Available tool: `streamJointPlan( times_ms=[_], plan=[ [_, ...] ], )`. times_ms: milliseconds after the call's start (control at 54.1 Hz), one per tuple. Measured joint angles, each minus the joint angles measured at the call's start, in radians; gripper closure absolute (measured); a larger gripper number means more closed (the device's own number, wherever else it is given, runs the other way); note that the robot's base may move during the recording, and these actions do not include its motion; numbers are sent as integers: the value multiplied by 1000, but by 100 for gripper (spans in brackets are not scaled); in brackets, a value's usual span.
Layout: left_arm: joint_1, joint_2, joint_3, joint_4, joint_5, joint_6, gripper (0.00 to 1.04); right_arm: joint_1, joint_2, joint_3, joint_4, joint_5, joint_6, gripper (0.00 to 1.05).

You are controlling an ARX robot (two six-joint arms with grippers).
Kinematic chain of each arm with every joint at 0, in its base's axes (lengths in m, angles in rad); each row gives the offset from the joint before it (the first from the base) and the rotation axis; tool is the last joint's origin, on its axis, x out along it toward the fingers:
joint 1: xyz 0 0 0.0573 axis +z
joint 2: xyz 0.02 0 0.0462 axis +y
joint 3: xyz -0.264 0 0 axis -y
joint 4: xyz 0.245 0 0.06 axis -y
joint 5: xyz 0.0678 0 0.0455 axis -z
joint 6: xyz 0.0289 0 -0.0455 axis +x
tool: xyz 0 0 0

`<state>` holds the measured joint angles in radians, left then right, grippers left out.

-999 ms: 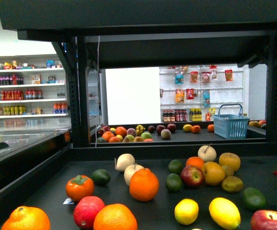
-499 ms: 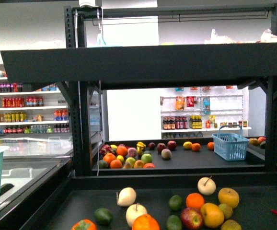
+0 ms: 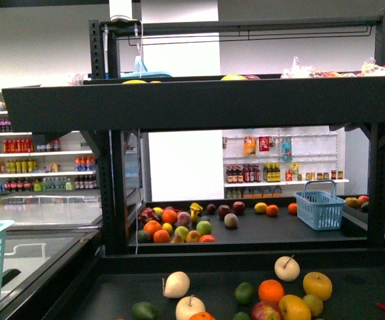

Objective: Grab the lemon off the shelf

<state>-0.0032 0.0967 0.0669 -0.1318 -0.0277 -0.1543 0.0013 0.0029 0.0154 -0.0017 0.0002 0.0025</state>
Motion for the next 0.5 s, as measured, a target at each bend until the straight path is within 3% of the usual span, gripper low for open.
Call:
streamJointPlan(
  times_ms=[92, 259, 407, 499],
  plan=[
    [66, 162, 63, 18, 91, -174, 8, 0, 0, 0, 0, -1, 0, 7],
    [320, 499, 270, 113, 300, -418, 8, 0, 0, 0, 0, -1, 0, 7],
    [495, 805, 479, 112, 402, -627, 8, 0, 0, 0, 0, -1, 0, 7],
    [572, 1001, 644, 112, 414, -727, 8, 0, 0, 0, 0, -1, 0, 7]
  ],
)
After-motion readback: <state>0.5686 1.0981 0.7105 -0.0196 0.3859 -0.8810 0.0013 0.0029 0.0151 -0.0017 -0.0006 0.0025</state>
